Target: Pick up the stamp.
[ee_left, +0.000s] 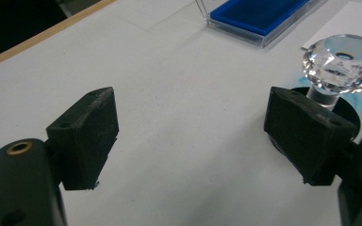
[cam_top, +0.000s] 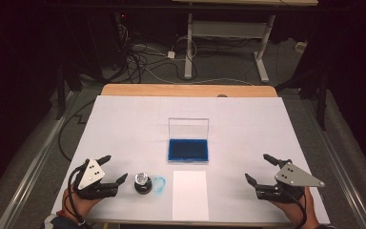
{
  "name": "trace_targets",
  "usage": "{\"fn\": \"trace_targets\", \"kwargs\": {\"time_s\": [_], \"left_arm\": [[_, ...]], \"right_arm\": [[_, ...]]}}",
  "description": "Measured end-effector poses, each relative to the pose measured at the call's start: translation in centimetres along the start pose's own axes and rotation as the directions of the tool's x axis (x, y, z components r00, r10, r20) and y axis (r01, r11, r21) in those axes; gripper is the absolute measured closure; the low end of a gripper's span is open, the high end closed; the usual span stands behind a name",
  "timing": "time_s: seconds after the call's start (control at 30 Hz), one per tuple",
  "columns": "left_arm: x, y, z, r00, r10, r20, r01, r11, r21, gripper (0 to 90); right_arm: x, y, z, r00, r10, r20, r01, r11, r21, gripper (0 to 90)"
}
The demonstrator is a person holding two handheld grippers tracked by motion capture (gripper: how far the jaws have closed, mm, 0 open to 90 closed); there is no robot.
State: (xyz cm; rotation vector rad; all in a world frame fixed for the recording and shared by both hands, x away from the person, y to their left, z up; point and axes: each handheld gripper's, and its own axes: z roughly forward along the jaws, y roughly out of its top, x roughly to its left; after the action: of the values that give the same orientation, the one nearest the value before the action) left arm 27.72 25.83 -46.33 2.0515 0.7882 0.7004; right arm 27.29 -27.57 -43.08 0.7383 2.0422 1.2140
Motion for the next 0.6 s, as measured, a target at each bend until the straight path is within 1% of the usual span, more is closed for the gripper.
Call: {"fn": "trace_targets", "kwargs": {"time_s": [0.03,0.07,0.13,0.17,0.23,0.27,0.3,0.33,0.4,0.43,0.47,0.53,0.6], "left_arm": [[0.1,0.0,0.0,1.0,0.001,0.0,-0.001,1.0,-0.002,17.5],[0.1,0.0,0.0,0.9999,0.013,0.001,-0.013,0.9999,0.01,17.5],[0.1,-0.1,0.0,0.9999,0.01,0.008,-0.01,0.9999,0.013,17.9],[0.1,-0.3,0.0,0.9999,0.007,0.013,-0.007,0.9998,0.019,17.9],[0.1,-0.3,-0.1,0.9999,0.006,0.015,-0.007,0.9998,0.02,17.9],[0.3,-0.1,-0.2,0.9997,0.003,0.024,-0.003,1.0,0.006,17.9],[0.3,-0.1,-0.2,0.9997,0.003,0.024,-0.003,1.0,0.006,17.9],[0.4,0.1,-0.4,0.9995,0.0,0.033,0.0,1.0,-0.001,17.9],[0.5,0.3,-0.4,0.9992,0.002,0.039,-0.002,1.0,0.004,17.9],[0.5,0.5,-0.6,0.9987,0.014,0.048,-0.016,0.9995,0.028,18.0],[0.5,0.8,-0.7,0.9986,0.023,0.048,-0.025,0.9985,0.049,18.1],[0.7,1.3,-1.1,0.996,0.016,0.088,-0.022,0.9971,0.073,18.1],[0.6,1.8,-1.5,0.9954,0.022,0.093,-0.032,0.9947,0.098,18.1]], "right_arm": [[0.0,0.0,0.0,1.0,0.0,-0.004,0.0,1.0,-0.005,15.7],[0.0,0.0,0.0,1.0,-0.004,-0.002,0.004,1.0,0.001,15.8],[0.0,0.0,0.0,0.9999,-0.008,0.01,0.007,1.0,0.009,17.0],[-0.1,-0.1,0.1,1.0,-0.002,0.007,0.002,1.0,0.009,17.0],[-0.1,0.1,0.2,0.9999,-0.008,0.01,0.008,1.0,0.014,17.3],[0.0,0.1,0.2,0.9999,-0.009,0.009,0.008,1.0,0.012,17.6],[0.0,0.2,0.2,0.9999,-0.011,0.007,0.011,1.0,0.015,18.0],[0.1,0.2,0.2,0.9999,-0.013,0.007,0.013,1.0,0.022,18.0],[0.2,0.0,0.1,0.9999,-0.011,0.005,0.011,0.999,0.033,18.1],[0.2,0.0,0.1,0.9999,-0.01,0.005,0.01,0.999,0.038,18.0],[0.2,-0.1,0.1,1.0,-0.009,0.004,0.008,0.999,0.044,18.0],[0.3,-0.2,0.1,0.9999,-0.011,0.004,0.011,0.999,0.049,18.1],[0.5,-0.3,0.0,0.9999,-0.016,0.002,0.016,0.998,0.066,18.1]]}}
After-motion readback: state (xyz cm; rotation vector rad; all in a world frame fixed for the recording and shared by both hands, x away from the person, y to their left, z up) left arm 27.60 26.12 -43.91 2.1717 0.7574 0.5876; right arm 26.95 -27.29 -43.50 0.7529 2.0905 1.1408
